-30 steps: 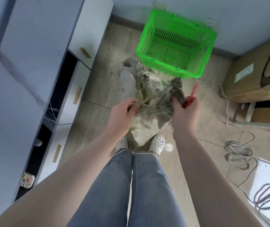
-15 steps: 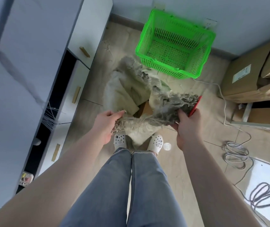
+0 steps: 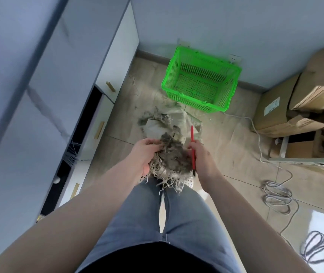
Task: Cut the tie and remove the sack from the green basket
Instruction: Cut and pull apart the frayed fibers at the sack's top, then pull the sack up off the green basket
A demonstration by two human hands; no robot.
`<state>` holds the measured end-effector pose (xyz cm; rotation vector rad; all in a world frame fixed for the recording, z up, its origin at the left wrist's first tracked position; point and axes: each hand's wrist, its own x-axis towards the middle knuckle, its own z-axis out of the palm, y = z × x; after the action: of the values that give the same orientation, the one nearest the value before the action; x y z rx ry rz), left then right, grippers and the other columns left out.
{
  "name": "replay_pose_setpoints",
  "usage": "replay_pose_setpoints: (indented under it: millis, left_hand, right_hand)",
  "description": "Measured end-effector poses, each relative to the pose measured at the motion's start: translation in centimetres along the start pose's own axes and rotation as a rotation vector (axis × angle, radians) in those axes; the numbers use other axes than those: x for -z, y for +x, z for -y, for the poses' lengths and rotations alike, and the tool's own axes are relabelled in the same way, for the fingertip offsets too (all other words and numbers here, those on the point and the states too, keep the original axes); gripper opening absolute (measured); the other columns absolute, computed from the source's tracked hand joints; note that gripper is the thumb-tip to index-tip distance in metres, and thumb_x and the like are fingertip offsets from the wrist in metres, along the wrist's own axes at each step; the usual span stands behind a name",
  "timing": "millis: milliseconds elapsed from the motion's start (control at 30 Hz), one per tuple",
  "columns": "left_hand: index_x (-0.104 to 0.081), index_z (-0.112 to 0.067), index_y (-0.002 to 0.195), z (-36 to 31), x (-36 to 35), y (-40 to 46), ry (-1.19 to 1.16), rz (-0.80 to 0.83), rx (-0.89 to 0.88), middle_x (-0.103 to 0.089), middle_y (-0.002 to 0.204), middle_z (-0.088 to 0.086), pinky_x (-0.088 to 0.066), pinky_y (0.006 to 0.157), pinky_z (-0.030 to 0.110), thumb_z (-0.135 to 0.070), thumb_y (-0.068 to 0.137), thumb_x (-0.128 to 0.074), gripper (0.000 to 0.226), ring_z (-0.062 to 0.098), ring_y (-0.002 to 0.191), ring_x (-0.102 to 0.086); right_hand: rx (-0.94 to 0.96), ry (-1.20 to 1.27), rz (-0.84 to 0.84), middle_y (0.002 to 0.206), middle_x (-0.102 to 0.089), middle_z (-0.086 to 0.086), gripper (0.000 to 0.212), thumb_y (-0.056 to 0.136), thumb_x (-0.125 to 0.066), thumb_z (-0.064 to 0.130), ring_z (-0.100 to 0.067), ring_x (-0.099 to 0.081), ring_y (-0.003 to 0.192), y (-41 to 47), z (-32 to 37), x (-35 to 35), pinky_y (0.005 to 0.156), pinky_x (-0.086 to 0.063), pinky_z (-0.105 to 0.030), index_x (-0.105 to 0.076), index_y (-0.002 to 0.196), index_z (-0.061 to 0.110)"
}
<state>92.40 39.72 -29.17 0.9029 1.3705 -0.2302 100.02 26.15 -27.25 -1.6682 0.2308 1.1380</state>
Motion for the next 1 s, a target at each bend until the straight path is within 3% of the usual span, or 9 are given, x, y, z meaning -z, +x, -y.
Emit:
replay_pose_setpoints:
  millis: [100, 167, 267, 400, 533, 633, 733, 900, 1000]
  left_hand:
    - [-0.065, -0.001, 0.102, 0.2, 0.4, -0.3, -0.095, -0.090, 0.015, -0.066, 0.089, 0.017, -0.055, 0.080, 0.038, 0.004, 0.091, -0.057, 0.015, 0.023, 0.074, -0.058]
    - [-0.064, -0.002, 0.095, 0.1, 0.0, -0.7, -0.143, -0.110, 0.026, -0.064, 0.079, 0.014, -0.057, 0.071, 0.033, 0.007, 0.092, -0.052, 0.015, 0.021, 0.068, -0.063]
    - [-0.063, -0.009, 0.083, -0.2, -1.0, -1.2, -0.143, -0.115, 0.036, -0.064, 0.083, 0.012, -0.052, 0.085, 0.037, 0.005, 0.091, -0.056, 0.018, 0.023, 0.082, -0.059]
    - [-0.063, -0.011, 0.077, -0.5, -2.4, -1.4, -0.135, -0.135, 0.034, -0.063, 0.085, 0.010, -0.049, 0.098, 0.040, 0.005, 0.089, -0.058, 0.021, 0.023, 0.087, -0.054]
    - [-0.059, -0.013, 0.076, -0.7, -3.6, -1.7, -0.126, -0.147, 0.033, -0.054, 0.077, 0.003, -0.045, 0.069, 0.023, 0.005, 0.092, -0.055, 0.024, 0.014, 0.068, -0.046]
    - [-0.059, -0.015, 0.077, -0.7, -4.0, -1.4, -0.169, -0.173, 0.048, -0.051, 0.081, 0.000, -0.042, 0.090, 0.027, 0.004, 0.091, -0.056, 0.024, 0.009, 0.067, -0.039]
    - [-0.059, -0.015, 0.078, -0.9, -4.3, -1.4, -0.195, -0.177, 0.041, -0.051, 0.079, -0.001, -0.046, 0.063, 0.014, 0.005, 0.092, -0.055, 0.024, 0.008, 0.067, -0.042]
    - [-0.062, -0.014, 0.077, -1.3, -4.8, -1.4, -0.193, -0.181, 0.047, -0.063, 0.092, 0.008, -0.050, 0.078, 0.027, 0.006, 0.090, -0.057, 0.024, 0.017, 0.081, -0.055]
    - [-0.066, -0.013, 0.078, -1.3, -5.0, -0.8, -0.231, -0.179, 0.050, -0.066, 0.112, 0.019, -0.047, 0.101, 0.049, 0.007, 0.086, -0.060, 0.022, 0.034, 0.111, -0.061]
  right_hand:
    - [0.049, 0.071, -0.028, 0.085, -0.072, -0.005, 0.022, 0.103, -0.034, 0.015, -0.018, -0.065, 0.084, -0.1, 0.5, 1.7, 0.078, -0.047, -0.035, -0.050, 0.087, 0.014]
    - [0.085, 0.027, -0.007, 0.087, -0.072, -0.007, 0.014, 0.102, -0.042, 0.012, -0.016, -0.065, 0.071, -0.3, 1.0, 2.6, 0.065, -0.050, -0.031, -0.052, 0.093, 0.013]
    - [0.112, -0.011, -0.004, 0.066, -0.063, -0.009, 0.014, 0.101, -0.047, 0.012, -0.012, -0.048, 0.042, -0.5, 1.3, 3.3, 0.043, -0.036, -0.022, -0.059, 0.096, 0.009]
    - [0.126, 0.019, 0.031, 0.061, -0.054, -0.007, 0.025, 0.103, -0.041, 0.013, -0.012, -0.040, 0.043, -0.6, 1.3, 3.9, 0.042, -0.031, -0.019, -0.065, 0.103, 0.006]
    - [0.128, 0.139, 0.100, 0.065, -0.057, -0.006, 0.029, 0.103, -0.039, 0.005, -0.010, -0.044, 0.046, -0.6, 1.6, 4.6, 0.046, -0.035, -0.019, -0.061, 0.120, 0.003]
    - [0.134, 0.156, 0.131, 0.072, -0.065, -0.007, 0.034, 0.101, -0.037, -0.003, -0.009, -0.050, 0.052, -0.4, 1.9, 5.2, 0.049, -0.040, -0.018, -0.060, 0.123, 0.007]
    - [0.107, 0.170, 0.152, 0.081, -0.070, -0.011, 0.042, 0.097, -0.032, -0.013, -0.011, -0.060, 0.061, -0.1, 2.2, 5.9, 0.057, -0.050, -0.020, -0.057, 0.125, 0.006]
    - [0.107, 0.111, 0.161, 0.089, -0.067, -0.014, 0.050, 0.091, -0.027, -0.022, -0.008, -0.066, 0.067, 0.9, 2.0, 7.1, 0.062, -0.052, -0.019, -0.052, 0.129, 0.000]
    - [0.115, 0.098, 0.184, 0.091, -0.067, -0.012, 0.051, 0.092, -0.028, -0.023, -0.005, -0.067, 0.070, 1.0, 2.3, 7.5, 0.061, -0.051, -0.017, -0.051, 0.130, 0.001]
